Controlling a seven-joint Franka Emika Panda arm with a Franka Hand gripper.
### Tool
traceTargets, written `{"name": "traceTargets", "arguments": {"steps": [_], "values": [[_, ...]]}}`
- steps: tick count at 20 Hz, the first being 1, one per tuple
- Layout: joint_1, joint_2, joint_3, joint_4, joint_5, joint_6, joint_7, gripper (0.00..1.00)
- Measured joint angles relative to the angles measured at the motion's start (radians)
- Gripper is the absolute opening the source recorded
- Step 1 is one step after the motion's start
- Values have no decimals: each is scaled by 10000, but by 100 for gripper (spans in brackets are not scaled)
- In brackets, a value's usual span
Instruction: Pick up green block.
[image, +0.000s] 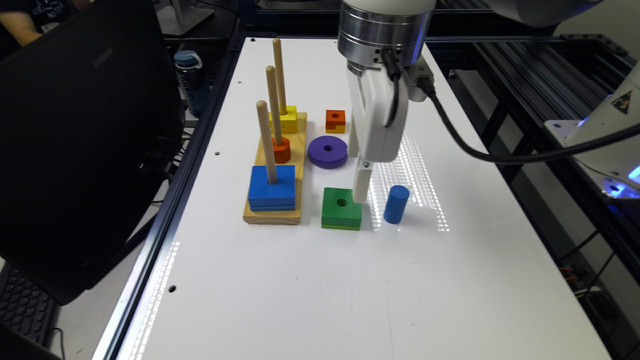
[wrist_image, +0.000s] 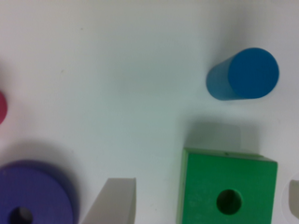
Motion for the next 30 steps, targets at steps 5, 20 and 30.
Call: {"name": "traceTargets", "arguments": {"steps": [5, 20, 30], "values": [[-4, 116, 5, 101, -140, -7, 177, 100], [166, 1315, -6, 1122, -995, -20, 866, 100], [286, 2056, -149, 1565, -1626, -10, 1358, 100]]}}
